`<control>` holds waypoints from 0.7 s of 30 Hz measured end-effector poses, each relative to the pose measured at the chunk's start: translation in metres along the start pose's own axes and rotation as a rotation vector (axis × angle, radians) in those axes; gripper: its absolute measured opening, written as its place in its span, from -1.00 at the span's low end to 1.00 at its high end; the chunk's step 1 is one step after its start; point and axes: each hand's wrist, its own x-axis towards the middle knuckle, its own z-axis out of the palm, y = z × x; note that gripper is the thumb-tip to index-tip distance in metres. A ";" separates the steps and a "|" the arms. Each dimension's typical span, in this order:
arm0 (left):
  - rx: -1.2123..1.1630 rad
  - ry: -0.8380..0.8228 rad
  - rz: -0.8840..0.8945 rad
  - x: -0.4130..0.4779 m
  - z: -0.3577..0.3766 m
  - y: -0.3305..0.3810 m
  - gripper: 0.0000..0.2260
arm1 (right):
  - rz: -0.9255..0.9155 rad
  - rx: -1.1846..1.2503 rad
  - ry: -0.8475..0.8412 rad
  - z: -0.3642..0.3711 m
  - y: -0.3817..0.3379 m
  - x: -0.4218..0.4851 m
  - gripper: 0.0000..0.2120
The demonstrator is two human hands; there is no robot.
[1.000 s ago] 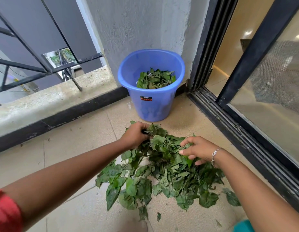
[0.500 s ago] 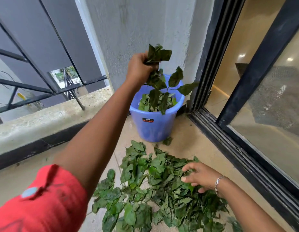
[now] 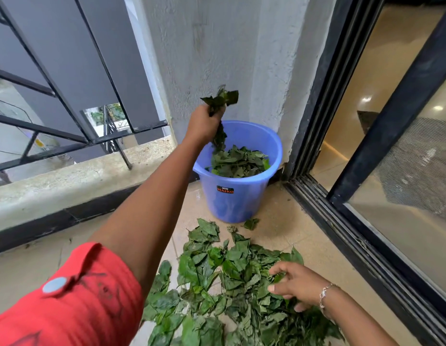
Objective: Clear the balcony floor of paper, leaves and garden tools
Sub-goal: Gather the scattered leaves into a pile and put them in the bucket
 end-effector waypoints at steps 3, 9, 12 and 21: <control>-0.014 -0.240 -0.049 -0.001 -0.005 0.011 -0.62 | -0.003 0.010 -0.010 0.003 -0.001 0.002 -0.61; 0.192 -0.221 -0.091 -0.020 -0.032 -0.012 -0.40 | -0.012 0.000 -0.018 0.005 0.001 0.008 -0.62; 0.152 -0.180 -0.193 -0.073 -0.057 -0.063 -0.29 | -0.003 -0.065 -0.020 0.008 0.002 0.010 -0.61; 0.766 -0.791 -0.740 -0.279 -0.045 -0.231 0.35 | 0.235 -0.576 0.097 0.004 0.052 0.050 0.19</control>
